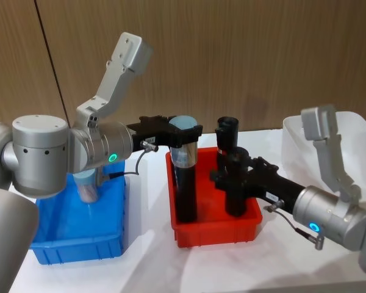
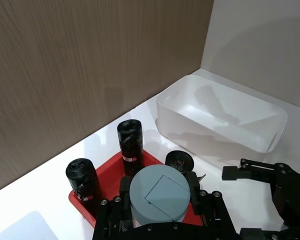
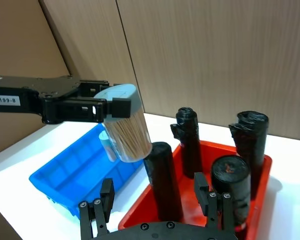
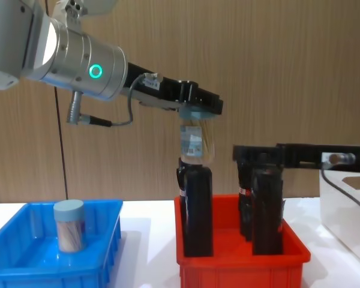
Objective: Pick the cotton swabs from the blue box and place them into the white box.
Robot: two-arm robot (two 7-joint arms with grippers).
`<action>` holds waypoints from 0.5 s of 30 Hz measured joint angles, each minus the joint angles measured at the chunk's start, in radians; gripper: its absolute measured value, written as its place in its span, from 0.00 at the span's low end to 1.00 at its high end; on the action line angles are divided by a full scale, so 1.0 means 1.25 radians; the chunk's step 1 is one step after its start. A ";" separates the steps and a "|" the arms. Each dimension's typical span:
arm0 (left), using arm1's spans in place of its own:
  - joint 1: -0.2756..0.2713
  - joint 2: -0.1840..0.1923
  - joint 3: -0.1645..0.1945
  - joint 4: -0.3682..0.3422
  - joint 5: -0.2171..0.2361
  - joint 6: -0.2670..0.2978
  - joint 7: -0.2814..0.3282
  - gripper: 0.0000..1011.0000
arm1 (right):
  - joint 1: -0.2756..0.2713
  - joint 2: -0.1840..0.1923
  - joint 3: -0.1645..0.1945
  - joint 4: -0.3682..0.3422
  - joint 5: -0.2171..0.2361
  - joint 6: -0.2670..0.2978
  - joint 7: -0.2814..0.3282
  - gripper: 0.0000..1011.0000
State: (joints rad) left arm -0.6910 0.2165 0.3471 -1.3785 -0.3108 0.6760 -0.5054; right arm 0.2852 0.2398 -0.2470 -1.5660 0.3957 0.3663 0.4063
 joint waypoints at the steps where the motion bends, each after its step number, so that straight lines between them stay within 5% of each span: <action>1: 0.000 0.000 0.000 0.000 0.000 0.000 0.000 0.67 | 0.004 -0.002 -0.001 0.005 0.000 0.000 0.002 0.99; 15: 0.000 0.000 0.000 0.000 0.000 0.000 0.000 0.67 | 0.058 -0.040 -0.026 0.069 -0.013 0.001 0.030 0.99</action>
State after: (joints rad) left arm -0.6913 0.2165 0.3470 -1.3785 -0.3108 0.6759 -0.5054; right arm 0.3583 0.1904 -0.2795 -1.4791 0.3796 0.3680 0.4437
